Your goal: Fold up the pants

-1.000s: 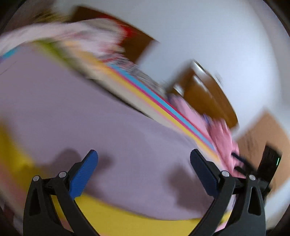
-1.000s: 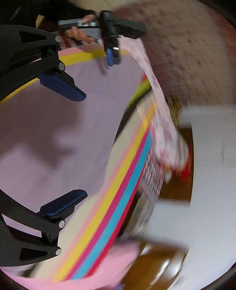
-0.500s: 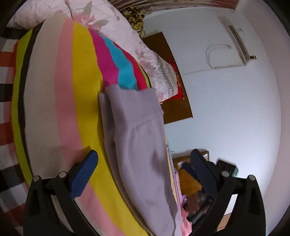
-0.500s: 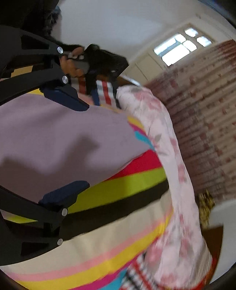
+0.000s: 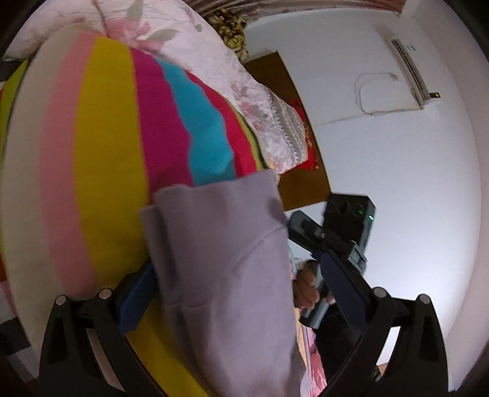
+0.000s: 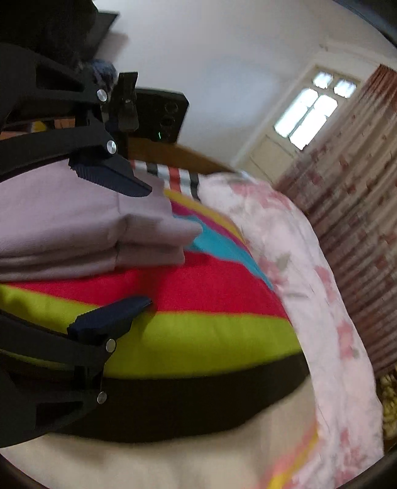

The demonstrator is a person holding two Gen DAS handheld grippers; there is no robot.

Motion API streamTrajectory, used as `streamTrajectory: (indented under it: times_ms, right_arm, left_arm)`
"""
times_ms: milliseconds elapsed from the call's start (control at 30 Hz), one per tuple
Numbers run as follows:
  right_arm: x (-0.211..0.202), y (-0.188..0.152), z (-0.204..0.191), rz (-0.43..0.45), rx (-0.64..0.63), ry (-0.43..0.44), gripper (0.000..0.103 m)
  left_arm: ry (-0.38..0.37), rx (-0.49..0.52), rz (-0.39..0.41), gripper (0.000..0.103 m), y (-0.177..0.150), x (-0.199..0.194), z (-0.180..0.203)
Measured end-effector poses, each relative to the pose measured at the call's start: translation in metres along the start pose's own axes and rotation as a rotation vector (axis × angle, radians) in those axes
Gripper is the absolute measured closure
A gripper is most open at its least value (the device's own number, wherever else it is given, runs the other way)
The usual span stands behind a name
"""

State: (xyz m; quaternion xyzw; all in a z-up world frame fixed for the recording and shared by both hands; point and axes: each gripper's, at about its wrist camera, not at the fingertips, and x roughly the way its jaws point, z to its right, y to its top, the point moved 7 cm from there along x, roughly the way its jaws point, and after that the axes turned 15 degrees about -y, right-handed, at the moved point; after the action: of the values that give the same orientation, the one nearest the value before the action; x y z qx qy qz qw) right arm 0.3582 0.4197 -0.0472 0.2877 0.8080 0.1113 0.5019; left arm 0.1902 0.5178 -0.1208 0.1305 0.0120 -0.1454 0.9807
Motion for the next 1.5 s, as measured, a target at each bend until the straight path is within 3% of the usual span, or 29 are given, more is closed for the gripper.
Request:
streamTrajectory:
  times_ms: [67, 133, 200, 367, 433, 467, 500, 600, 733, 900, 967, 1033, 1067, 1100, 1167, 1200, 1267, 1300, 1333, 1400, 1500]
  right_arm:
    - [0.006, -0.005, -0.01, -0.06, -0.048, 0.073, 0.037]
    - [0.013, -0.012, -0.017, -0.108, -0.128, 0.05, 0.037]
    - [0.009, -0.015, -0.015, -0.144, -0.124, 0.093, 0.037]
    - [0.017, -0.008, -0.016, -0.156, -0.12, 0.147, 0.037]
    - [0.02, -0.002, -0.021, -0.14, -0.131, 0.119, 0.046]
    - [0.021, 0.003, -0.021, -0.131, -0.134, 0.088, 0.052]
    - [0.023, 0.005, -0.02, -0.123, -0.136, 0.05, 0.069]
    - [0.025, 0.004, -0.022, -0.1, -0.168, -0.087, 0.077]
    - [0.011, 0.019, -0.039, -0.026, -0.225, -0.245, 0.084]
    - [0.017, 0.029, -0.042, -0.022, -0.201, -0.325, 0.084]
    - [0.029, 0.023, -0.028, -0.041, -0.151, -0.373, 0.08]
    - [0.033, 0.021, -0.022, -0.036, -0.088, -0.363, 0.057]
    - [0.027, 0.021, -0.022, -0.021, -0.052, -0.348, 0.048]
    - [0.017, 0.021, -0.023, 0.009, -0.022, -0.353, 0.029]
    - [-0.023, 0.018, -0.032, 0.148, 0.009, -0.383, 0.028]
    - [-0.047, 0.01, -0.042, 0.223, -0.013, -0.408, 0.028]
    - [-0.079, -0.021, -0.058, 0.246, -0.071, -0.525, 0.028]
    - [-0.092, -0.042, -0.066, 0.239, -0.088, -0.568, 0.028]
    - [-0.104, -0.073, -0.077, 0.231, -0.104, -0.59, 0.028]
    - [-0.119, -0.135, -0.089, 0.192, -0.096, -0.658, 0.028]
    - [-0.119, -0.2, -0.092, 0.131, -0.028, -0.768, 0.028]
  left_arm:
    - [-0.01, 0.005, -0.028, 0.004, -0.006, 0.007, 0.003]
    - [0.037, 0.029, -0.067, 0.007, -0.013, 0.013, 0.001]
    - [0.04, 0.047, -0.082, 0.008, -0.016, 0.015, -0.001]
    - [0.035, 0.042, -0.112, 0.007, -0.011, 0.023, -0.001]
    - [0.076, 0.055, -0.076, 0.033, -0.006, 0.021, -0.002]
    - [0.094, 0.052, -0.067, 0.066, -0.001, 0.021, -0.006]
    - [0.11, 0.038, -0.057, 0.079, 0.0, 0.019, -0.011]
    - [0.087, 0.026, -0.027, 0.088, 0.0, 0.009, -0.012]
    - [0.12, 0.14, -0.027, 0.089, 0.016, 0.004, 0.012]
    - [0.147, 0.125, -0.044, 0.088, 0.027, 0.011, -0.001]
    - [0.152, 0.105, -0.069, 0.078, 0.024, 0.012, -0.014]
    - [0.092, 0.083, -0.085, 0.073, 0.022, 0.01, -0.022]
    - [0.064, 0.065, -0.088, 0.066, 0.024, 0.009, -0.022]
    - [0.035, 0.05, -0.094, 0.054, 0.025, 0.009, -0.021]
    - [0.009, 0.058, -0.11, 0.045, 0.026, 0.012, -0.016]
    - [0.028, 0.07, -0.113, 0.045, 0.026, 0.013, -0.015]
    - [0.076, 0.116, -0.124, 0.053, 0.025, 0.018, -0.012]
    - [0.095, 0.131, -0.123, 0.077, 0.024, 0.018, -0.011]
    - [0.119, 0.148, -0.125, 0.085, 0.024, 0.019, -0.013]
    - [0.111, 0.171, -0.116, 0.089, 0.022, 0.018, -0.011]
    - [0.135, 0.306, -0.097, 0.09, 0.017, 0.013, 0.017]
